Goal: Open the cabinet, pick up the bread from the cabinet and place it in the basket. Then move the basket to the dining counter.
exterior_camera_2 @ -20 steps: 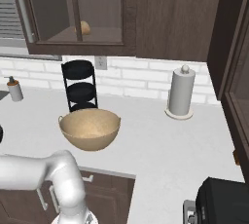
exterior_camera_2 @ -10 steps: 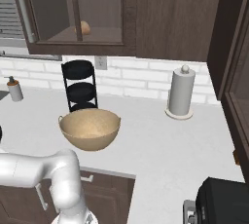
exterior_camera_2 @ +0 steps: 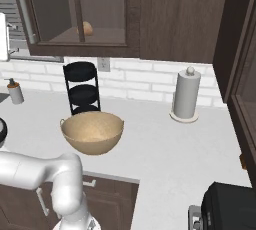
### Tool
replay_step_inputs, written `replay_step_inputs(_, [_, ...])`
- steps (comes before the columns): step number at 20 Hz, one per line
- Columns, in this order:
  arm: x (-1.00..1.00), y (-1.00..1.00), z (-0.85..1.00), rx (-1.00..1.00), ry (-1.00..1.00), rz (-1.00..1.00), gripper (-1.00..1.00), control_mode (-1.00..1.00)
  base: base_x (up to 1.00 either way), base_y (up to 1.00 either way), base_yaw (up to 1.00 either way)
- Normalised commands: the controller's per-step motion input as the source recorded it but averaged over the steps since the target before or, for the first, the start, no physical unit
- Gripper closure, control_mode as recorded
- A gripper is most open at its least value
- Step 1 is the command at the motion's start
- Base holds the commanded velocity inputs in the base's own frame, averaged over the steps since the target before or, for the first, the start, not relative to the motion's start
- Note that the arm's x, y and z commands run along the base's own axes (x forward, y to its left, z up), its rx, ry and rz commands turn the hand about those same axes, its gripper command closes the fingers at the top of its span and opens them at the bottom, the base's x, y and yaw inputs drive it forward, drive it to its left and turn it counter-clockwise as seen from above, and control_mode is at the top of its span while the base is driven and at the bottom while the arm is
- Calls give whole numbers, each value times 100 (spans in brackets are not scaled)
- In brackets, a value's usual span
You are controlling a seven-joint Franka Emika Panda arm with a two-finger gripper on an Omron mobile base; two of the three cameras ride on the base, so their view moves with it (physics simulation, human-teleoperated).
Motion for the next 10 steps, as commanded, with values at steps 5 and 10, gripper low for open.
replay_step_inputs(5, [20, -33, 0, 1, -2, 2, -100, -100, 0, 0, 0])
replay_step_inputs(10, [4, -23, 0, 0, -2, 0, -100, -100, 0, 0, 0])
